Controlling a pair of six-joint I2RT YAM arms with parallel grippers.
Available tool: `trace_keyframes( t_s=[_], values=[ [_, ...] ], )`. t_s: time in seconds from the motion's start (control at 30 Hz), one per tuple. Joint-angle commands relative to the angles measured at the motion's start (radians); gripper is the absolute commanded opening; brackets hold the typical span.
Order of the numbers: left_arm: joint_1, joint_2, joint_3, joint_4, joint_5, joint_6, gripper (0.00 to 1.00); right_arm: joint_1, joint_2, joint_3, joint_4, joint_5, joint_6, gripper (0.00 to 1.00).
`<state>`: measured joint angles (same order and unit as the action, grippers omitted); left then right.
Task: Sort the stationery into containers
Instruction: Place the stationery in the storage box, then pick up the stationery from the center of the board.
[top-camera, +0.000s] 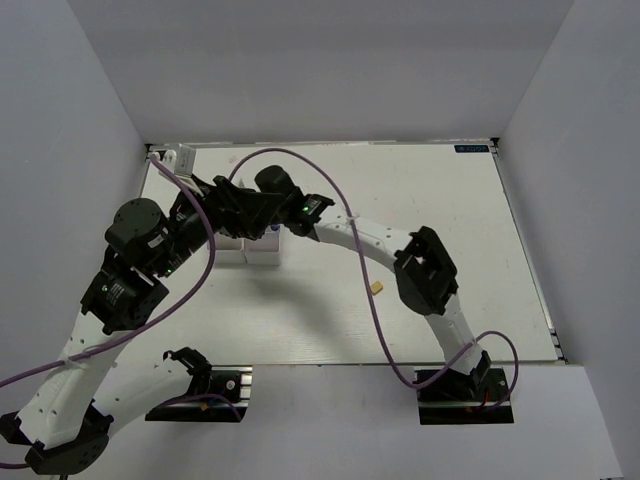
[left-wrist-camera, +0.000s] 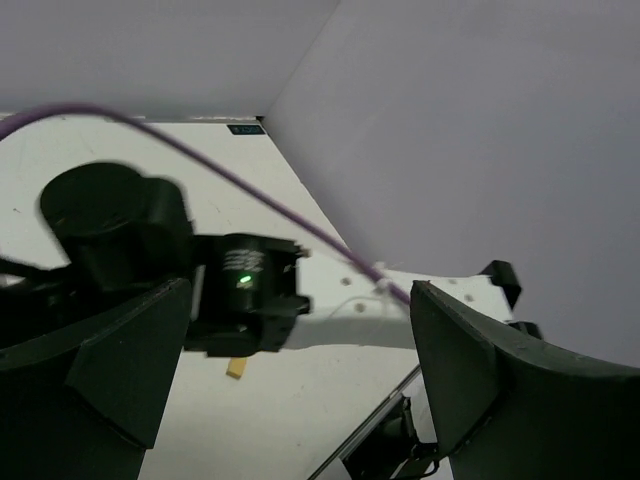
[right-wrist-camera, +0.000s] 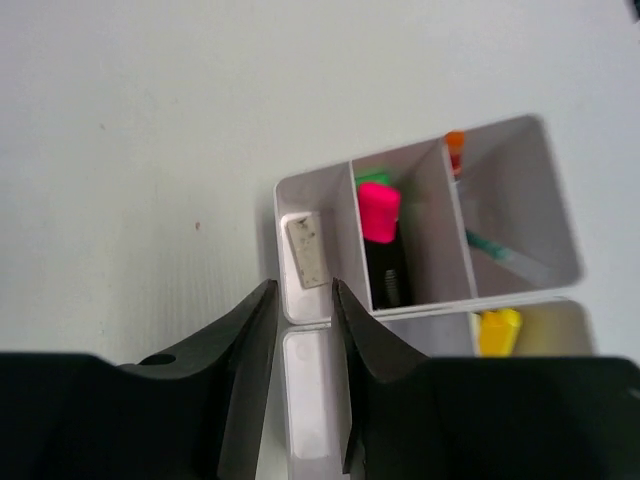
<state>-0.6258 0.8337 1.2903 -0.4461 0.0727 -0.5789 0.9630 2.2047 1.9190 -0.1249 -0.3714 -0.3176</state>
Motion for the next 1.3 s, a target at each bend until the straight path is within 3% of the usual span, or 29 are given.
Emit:
trace_keyframes(
  t_s=[0.0, 0.13, 0.23, 0.3, 0.4, 0.43, 0.5, 0.53, 0.57, 0.6, 0.63, 0.73, 0.77, 0.97, 1.03, 1.27],
  values=[
    [-0.002, -0.007, -0.029, 0.041, 0.032, -0.019, 1.0, -0.03, -0.172, -0.04, 0.044, -0.017, 0.018, 0.34],
    [-0.002, -0.016, -0.078, 0.05, 0.032, -0.029, 1.0, -0.091, -0.269, -0.143, -0.011, 0.0, 0.031, 0.34],
    [-0.002, -0.016, -0.106, 0.05, 0.032, -0.038, 1.0, -0.168, -0.339, -0.219, -0.117, -0.009, 0.031, 0.01],
    [-0.002, -0.016, -0.118, 0.035, 0.032, -0.049, 1.0, -0.207, -0.37, -0.23, -0.261, -0.024, 0.011, 0.0],
    [-0.002, -0.016, -0.167, 0.023, 0.022, -0.059, 0.9, -0.3, -0.402, -0.268, -0.45, -0.005, -0.035, 0.0],
    [-0.002, -0.016, -0.18, 0.032, 0.022, -0.073, 0.81, -0.352, -0.425, -0.322, -0.506, 0.005, -0.058, 0.0],
    [-0.002, -0.016, -0.218, 0.046, 0.032, -0.082, 0.7, -0.385, -0.448, -0.374, -0.583, 0.037, -0.102, 0.15],
    [-0.002, -0.016, -0.229, 0.058, 0.042, -0.093, 0.63, -0.421, -0.482, -0.426, -0.6, 0.046, -0.116, 0.31],
    [-0.002, -0.016, -0.238, 0.058, 0.042, -0.093, 0.57, -0.432, -0.491, -0.481, -0.622, 0.063, -0.132, 0.39],
    [-0.002, -0.025, -0.252, 0.058, 0.051, -0.093, 0.57, -0.455, -0.523, -0.511, -0.656, 0.071, -0.158, 0.51],
    [-0.002, -0.025, -0.252, 0.069, 0.052, -0.102, 0.59, -0.46, -0.551, -0.564, -0.668, 0.071, -0.191, 0.57],
    [-0.002, -0.025, -0.263, 0.069, 0.052, -0.102, 0.82, -0.471, -0.614, -0.701, -0.699, 0.057, -0.297, 0.74],
    [-0.002, -0.025, -0.263, 0.069, 0.052, -0.102, 0.87, -0.474, -0.666, -0.751, -0.706, 0.045, -0.361, 0.76],
    [-0.002, -0.016, -0.272, 0.06, 0.061, -0.111, 0.89, -0.483, -0.907, -1.049, -0.59, -0.063, -0.752, 0.78],
    [-0.002, -0.016, -0.272, 0.05, 0.061, -0.111, 0.89, -0.48, -0.937, -1.112, -0.527, -0.075, -0.81, 0.78],
    [-0.002, -0.045, -0.281, 0.032, 0.061, -0.13, 0.89, -0.475, -0.849, -1.138, -0.377, -0.093, -0.929, 0.73]
  ],
)
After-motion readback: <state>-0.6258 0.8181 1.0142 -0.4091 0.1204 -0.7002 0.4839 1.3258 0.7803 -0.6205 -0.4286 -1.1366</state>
